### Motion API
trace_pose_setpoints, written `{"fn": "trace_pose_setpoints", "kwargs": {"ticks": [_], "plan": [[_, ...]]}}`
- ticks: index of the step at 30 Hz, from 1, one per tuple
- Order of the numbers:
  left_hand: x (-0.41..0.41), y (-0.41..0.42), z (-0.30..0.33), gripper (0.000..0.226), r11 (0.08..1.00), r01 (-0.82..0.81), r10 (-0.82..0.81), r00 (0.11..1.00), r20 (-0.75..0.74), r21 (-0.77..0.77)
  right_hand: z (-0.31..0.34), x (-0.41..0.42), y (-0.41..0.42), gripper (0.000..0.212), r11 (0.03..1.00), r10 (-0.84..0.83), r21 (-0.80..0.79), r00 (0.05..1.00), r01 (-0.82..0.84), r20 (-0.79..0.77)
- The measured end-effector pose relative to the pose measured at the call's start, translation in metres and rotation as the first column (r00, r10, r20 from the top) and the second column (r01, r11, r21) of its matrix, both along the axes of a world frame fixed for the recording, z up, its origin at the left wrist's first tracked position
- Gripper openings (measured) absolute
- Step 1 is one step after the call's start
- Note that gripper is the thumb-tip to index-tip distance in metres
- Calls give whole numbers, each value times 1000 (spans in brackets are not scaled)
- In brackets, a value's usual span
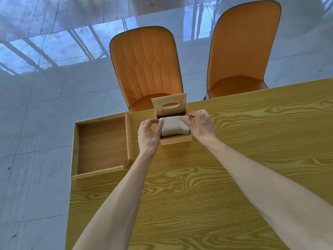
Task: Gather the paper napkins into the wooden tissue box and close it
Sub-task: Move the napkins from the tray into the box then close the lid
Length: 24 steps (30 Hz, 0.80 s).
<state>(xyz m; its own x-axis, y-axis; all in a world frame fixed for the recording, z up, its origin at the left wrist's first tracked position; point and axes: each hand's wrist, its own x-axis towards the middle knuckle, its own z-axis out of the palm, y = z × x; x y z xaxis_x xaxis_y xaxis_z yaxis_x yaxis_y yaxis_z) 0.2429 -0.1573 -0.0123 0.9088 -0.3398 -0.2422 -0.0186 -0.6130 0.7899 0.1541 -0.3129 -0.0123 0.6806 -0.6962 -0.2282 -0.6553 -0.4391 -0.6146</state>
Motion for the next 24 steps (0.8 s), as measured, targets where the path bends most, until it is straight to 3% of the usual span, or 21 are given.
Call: {"fn": "trace_pose_setpoints", "kwargs": {"ticks": [5, 12, 17, 20, 24], "plan": [[-6, -8, -4, 24, 994, -96, 95, 995, 35, 48, -3, 12, 4, 25, 997, -31, -67, 999, 32, 25], [2, -14, -1, 31, 988, -149, 150, 988, -23, 38, -12, 16, 6, 42, 996, -60, -67, 997, 62, 39], [14, -7, 7, 35, 990, -136, 133, 986, -103, -26, -4, 7, -11, 35, 988, -139, 88, 973, 125, 183], [24, -8, 20, 48, 974, -195, 165, 959, -232, -112, 17, 10, -28, 44, 961, -201, 224, 965, 161, 168], [34, -17, 44, 73, 957, -256, 166, 870, -465, -139, 50, 27, -35, 74, 779, -287, 589, 957, 215, 31]]}}
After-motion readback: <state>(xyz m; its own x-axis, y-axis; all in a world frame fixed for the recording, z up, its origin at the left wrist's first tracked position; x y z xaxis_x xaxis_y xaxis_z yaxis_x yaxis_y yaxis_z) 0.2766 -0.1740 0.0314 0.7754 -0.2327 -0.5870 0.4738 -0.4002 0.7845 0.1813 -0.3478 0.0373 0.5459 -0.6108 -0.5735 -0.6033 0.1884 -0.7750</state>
